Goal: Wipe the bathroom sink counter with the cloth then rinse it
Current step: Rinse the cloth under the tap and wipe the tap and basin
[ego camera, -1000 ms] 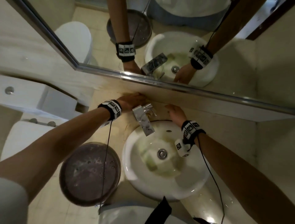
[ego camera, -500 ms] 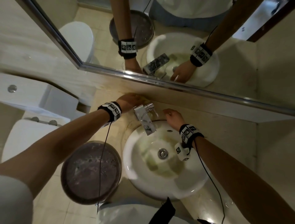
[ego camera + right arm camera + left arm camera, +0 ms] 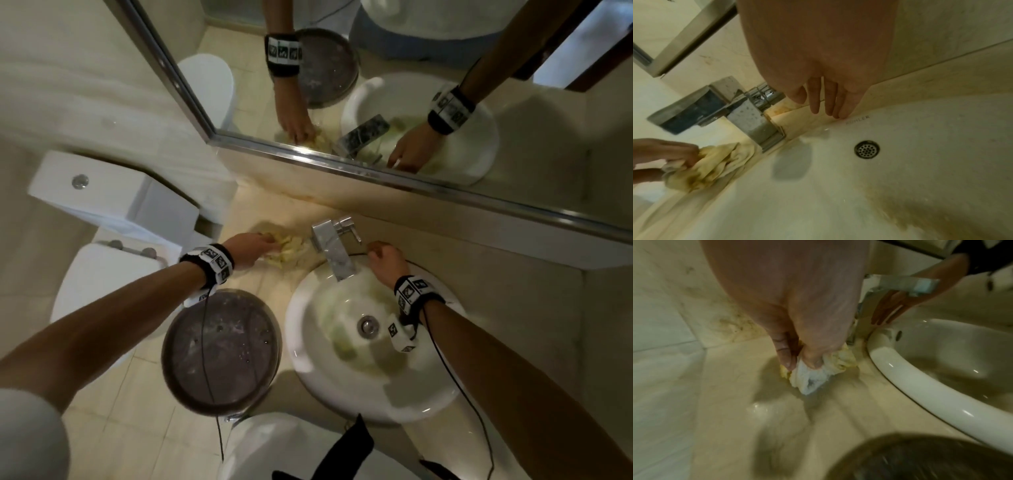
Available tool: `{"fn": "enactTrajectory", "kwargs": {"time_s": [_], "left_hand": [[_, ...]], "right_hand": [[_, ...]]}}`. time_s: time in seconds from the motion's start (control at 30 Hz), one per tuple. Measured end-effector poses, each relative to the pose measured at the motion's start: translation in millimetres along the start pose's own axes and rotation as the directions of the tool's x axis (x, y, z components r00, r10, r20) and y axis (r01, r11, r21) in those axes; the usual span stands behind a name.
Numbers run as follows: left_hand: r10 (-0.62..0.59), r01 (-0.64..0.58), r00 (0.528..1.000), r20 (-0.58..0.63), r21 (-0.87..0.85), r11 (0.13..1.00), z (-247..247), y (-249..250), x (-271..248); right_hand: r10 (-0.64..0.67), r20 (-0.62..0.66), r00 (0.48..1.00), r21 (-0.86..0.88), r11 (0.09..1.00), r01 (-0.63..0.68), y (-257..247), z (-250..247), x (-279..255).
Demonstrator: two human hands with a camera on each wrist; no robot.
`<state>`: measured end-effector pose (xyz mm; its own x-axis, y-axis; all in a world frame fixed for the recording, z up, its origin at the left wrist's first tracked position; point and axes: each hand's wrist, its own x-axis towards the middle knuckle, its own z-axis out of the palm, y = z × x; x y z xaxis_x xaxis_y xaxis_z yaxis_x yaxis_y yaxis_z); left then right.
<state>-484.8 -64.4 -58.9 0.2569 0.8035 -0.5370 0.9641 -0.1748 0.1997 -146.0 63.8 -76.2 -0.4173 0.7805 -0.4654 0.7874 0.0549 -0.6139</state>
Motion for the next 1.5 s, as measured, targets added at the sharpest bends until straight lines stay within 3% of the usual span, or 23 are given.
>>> {"fn": "enactTrajectory", "kwargs": {"time_s": [0.17,0.37,0.5,0.67,0.87,1.13,1.4,1.5], "left_hand": [[0.081,-0.080,0.997,-0.010,0.051,0.995,31.5,11.7,-35.0],[0.019,0.013,0.982,-0.186,0.171,0.985,32.7,40.9,-32.1],[0.040,-0.017,0.995,-0.092,0.236,0.972,36.2,50.8,-24.5],[-0.188,0.192,0.963,-0.191,-0.002,0.981,10.8,33.5,-28.7],[-0.458,0.379,0.870,-0.185,-0.345,0.859,13.3,-22.0,-53.2],[-0.451,0.421,0.892,0.018,-0.395,0.816,30.1,-13.3,-52.5],[-0.512,0.497,0.856,0.074,-0.389,0.775,32.6,21.2,-31.8],[-0.504,0.471,0.862,0.051,-0.447,0.760,31.8,32.5,-19.1]], "right_hand": [[-0.005,-0.043,0.999,0.021,1.000,0.006,-5.1,6.3,-10.1],[-0.023,-0.117,0.993,-0.049,0.999,0.018,-0.9,4.4,-22.4],[-0.018,-0.103,0.994,-0.100,0.995,0.007,5.8,6.5,-28.7],[-0.013,-0.110,0.994,-0.082,0.997,0.004,13.0,8.7,-37.4],[-0.039,-0.161,0.986,-0.039,0.999,0.033,19.9,18.9,-46.3],[-0.070,-0.156,0.985,-0.009,0.998,0.069,15.8,36.6,-53.7],[-0.073,-0.174,0.982,0.013,0.997,0.076,14.5,40.2,-58.5],[-0.056,-0.182,0.982,0.041,0.997,0.065,17.7,42.6,-63.6]]}}
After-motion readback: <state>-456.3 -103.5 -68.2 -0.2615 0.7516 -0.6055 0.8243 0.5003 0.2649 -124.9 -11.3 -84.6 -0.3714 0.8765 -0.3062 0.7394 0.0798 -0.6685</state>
